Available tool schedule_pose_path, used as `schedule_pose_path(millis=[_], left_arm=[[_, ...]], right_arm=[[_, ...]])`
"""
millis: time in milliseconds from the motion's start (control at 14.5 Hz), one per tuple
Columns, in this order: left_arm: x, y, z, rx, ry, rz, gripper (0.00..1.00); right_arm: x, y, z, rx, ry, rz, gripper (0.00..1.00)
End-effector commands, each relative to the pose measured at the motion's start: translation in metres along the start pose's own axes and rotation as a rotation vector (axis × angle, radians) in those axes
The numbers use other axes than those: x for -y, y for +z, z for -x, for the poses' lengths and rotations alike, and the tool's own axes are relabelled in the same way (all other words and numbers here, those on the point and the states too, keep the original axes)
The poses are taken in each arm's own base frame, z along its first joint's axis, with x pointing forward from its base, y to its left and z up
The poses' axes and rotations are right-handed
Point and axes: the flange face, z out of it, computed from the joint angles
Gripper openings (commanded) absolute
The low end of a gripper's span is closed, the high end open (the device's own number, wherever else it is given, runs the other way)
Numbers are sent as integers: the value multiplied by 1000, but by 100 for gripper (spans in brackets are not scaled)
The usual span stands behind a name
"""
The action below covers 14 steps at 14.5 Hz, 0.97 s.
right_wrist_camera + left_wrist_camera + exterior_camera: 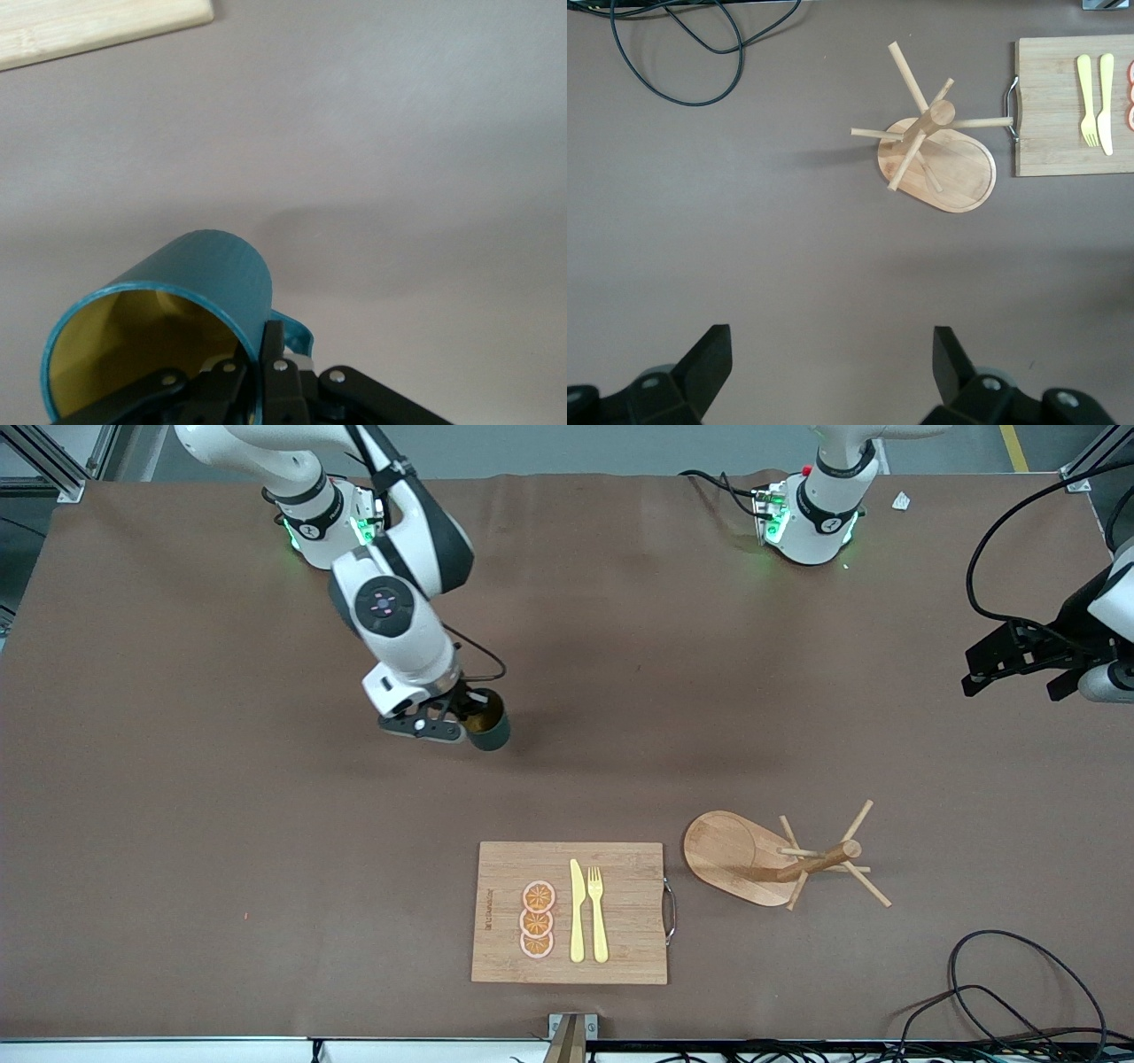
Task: Pass cup and hang on rack
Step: 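Carry the teal mug with the right gripper toward the table middle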
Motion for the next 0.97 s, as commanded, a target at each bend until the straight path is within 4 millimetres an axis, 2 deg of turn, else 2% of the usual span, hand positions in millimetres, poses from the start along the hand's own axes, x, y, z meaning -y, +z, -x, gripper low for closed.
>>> schedule_pose_path(millis=[0,346,623,899], left_arm=[[2,-4,3,3,12,10,100],[2,-3,2,4,13,10,100],[2,-3,2,4,13,10,100],[2,-3,2,4,13,10,100]], right_arm=[[37,18,11,-10,85,3,0],[74,54,44,-28,40,-4,0],[97,80,61,-38,55,-5,1],[119,93,66,-42,90,-8,1]])
